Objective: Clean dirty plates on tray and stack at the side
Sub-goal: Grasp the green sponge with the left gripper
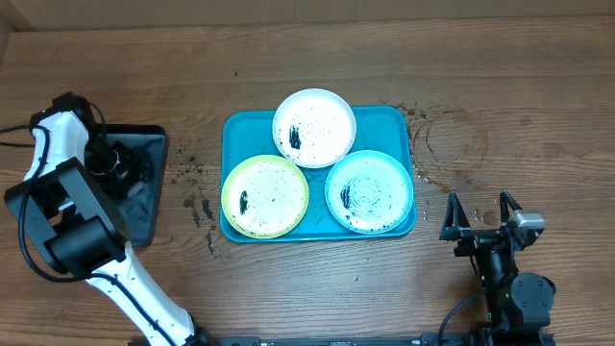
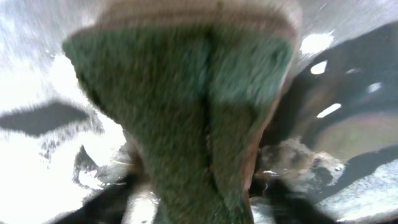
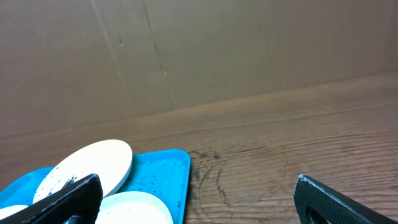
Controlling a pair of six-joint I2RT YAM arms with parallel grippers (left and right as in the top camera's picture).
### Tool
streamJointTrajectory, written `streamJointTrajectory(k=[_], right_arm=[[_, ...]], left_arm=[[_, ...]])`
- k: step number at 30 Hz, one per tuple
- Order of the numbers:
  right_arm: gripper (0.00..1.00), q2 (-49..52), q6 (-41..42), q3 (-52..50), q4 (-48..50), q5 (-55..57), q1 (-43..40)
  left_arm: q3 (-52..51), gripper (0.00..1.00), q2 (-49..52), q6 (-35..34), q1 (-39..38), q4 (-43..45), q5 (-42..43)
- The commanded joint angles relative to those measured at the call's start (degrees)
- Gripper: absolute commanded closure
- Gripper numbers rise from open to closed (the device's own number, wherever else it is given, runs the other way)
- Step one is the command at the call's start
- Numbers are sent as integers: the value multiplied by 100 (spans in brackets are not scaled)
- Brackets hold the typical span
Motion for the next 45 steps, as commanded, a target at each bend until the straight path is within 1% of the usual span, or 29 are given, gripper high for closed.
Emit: streamJointTrajectory(k=[1, 10, 16, 18, 19, 20, 21, 23, 24, 25, 26, 30, 31, 32, 33, 34, 35, 41, 45], right_arm=[[0, -46, -39, -59, 46, 35, 28], [0, -46, -39, -59, 44, 35, 28], [0, -46, -39, -59, 46, 35, 28], [0, -46, -39, -59, 44, 35, 28], [0, -46, -37, -59, 44, 35, 28], [0, -46, -39, -59, 44, 35, 28], [0, -46, -37, -59, 46, 35, 28], [0, -46, -37, -59, 46, 35, 28], [0, -46, -39, -59, 44, 35, 28], [0, -46, -37, -59, 46, 35, 28], [0, -46, -37, -59, 46, 35, 28], [0, -46, -39, -59, 44, 35, 28], [0, -46, -37, -59, 44, 35, 28], [0, -46, -37, -59, 44, 35, 28], [0, -46, -37, -59, 46, 35, 28], [0, -46, -39, -59, 46, 35, 28], [0, -46, -39, -59, 44, 35, 28], [0, -46, -39, -59, 44, 35, 28], [0, -46, -37, -59, 46, 35, 28]], left_arm=[[-11, 0, 57, 2, 17, 280, -7], [-11, 0, 57, 2, 20, 1106, -549], [-11, 0, 57, 2, 20, 1261, -769], [-11, 11, 57, 2, 20, 1241, -769], [-11, 22, 57, 2, 20, 1235, -769], [-11, 31, 57, 0, 20, 1224, -767], [-11, 59, 57, 0, 20, 1198, -767], [-11, 78, 57, 0, 17, 1196, -769], [-11, 84, 57, 0, 17, 1200, -769], [-11, 94, 57, 0, 17, 1200, -769], [-11, 96, 57, 0, 22, 1200, -769], [-11, 96, 57, 0, 24, 1158, -765], [-11, 92, 57, 0, 20, 1113, -721], [-11, 71, 57, 0, 13, 1038, -671], [-11, 44, 57, 2, 9, 929, -570], [-11, 12, 57, 0, 9, 782, -470], [-11, 0, 57, 2, 9, 629, -367], [-11, 0, 57, 0, 9, -315, 234], [-11, 0, 57, 4, 9, -573, 363]])
